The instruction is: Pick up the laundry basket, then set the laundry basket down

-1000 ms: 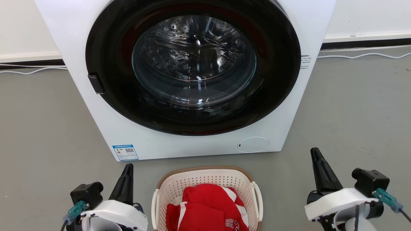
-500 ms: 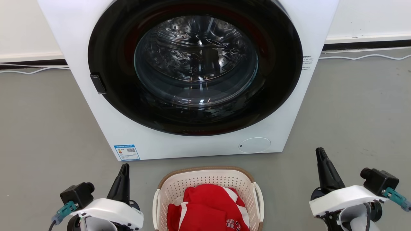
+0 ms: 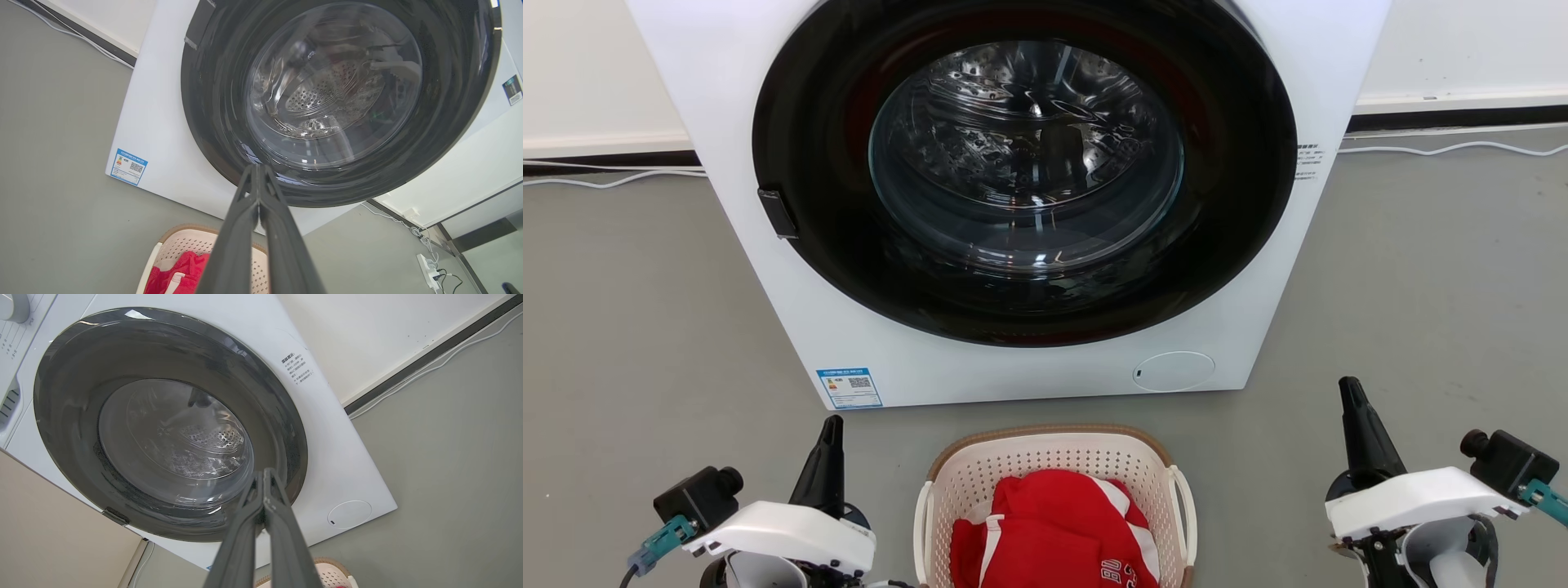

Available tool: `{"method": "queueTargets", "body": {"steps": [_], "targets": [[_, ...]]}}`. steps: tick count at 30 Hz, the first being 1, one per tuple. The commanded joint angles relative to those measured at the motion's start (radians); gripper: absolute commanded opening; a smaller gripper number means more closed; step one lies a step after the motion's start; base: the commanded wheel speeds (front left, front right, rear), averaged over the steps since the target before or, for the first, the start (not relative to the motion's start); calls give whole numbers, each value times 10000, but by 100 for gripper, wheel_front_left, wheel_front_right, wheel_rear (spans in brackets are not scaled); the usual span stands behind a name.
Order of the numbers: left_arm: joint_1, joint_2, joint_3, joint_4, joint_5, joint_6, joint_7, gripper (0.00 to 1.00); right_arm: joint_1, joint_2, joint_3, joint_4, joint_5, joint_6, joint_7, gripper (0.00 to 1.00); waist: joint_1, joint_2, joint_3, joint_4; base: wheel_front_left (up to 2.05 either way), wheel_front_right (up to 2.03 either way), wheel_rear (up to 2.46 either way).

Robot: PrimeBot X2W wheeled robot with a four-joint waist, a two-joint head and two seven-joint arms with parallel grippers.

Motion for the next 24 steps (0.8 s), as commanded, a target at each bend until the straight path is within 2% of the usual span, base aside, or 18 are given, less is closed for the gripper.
{"method": "queueTargets", "body": {"steps": [1, 24], "targets": [[-258, 81, 174, -312, -256, -85, 70, 0, -171, -33, 14, -342, 251, 26, 97, 0, 0, -1, -1, 4, 0, 0, 0], [-232, 104, 454, -486, -2804, -131, 750, 0, -76, 74, -331, -491, 2723, 39, 761, 0, -1, -1, -42, 106, 0, 0, 0]]}}
